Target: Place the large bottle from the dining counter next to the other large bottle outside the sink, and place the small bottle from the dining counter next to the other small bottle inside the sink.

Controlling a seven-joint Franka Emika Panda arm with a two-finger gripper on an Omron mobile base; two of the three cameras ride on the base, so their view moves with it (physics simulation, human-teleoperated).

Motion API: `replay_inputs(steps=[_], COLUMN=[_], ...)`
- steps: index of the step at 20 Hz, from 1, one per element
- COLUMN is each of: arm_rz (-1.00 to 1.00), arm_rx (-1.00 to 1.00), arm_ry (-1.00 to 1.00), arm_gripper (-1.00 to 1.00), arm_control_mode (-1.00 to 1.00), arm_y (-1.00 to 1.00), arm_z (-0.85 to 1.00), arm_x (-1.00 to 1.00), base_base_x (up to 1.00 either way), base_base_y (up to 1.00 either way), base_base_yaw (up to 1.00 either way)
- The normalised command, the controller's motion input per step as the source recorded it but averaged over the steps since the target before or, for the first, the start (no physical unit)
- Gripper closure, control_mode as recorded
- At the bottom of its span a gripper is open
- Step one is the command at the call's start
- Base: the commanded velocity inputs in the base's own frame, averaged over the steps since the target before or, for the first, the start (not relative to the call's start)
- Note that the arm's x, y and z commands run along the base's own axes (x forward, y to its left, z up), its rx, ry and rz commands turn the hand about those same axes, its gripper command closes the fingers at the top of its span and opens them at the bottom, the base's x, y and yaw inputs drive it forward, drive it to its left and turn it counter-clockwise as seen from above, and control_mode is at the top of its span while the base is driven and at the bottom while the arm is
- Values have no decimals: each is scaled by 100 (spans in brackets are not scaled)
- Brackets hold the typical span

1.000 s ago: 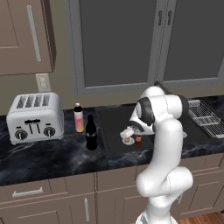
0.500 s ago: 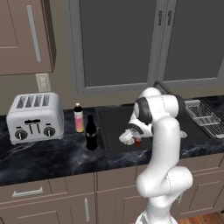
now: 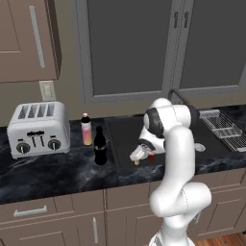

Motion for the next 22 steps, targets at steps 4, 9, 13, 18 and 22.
replay_inputs(steps=[4, 9, 13, 18, 22], arm_rz=[4, 2, 1, 1, 0], arm_rx=[-3, 0, 0, 0, 0], arm_ry=[0, -5, -14, -4, 0], arm_gripper=[-100, -100, -100, -100, -100], arm_control_mode=[-100, -100, -100, -100, -100], arm_y=[0, 0, 0, 5, 14], arm_z=[-18, 9, 88, 86, 70], arm_x=[0, 0, 0, 2, 3], base_base_x=[0, 0, 0, 0, 0], base_base_y=[0, 0, 0, 0, 0], base_base_yaw=[0, 0, 0, 0, 0])
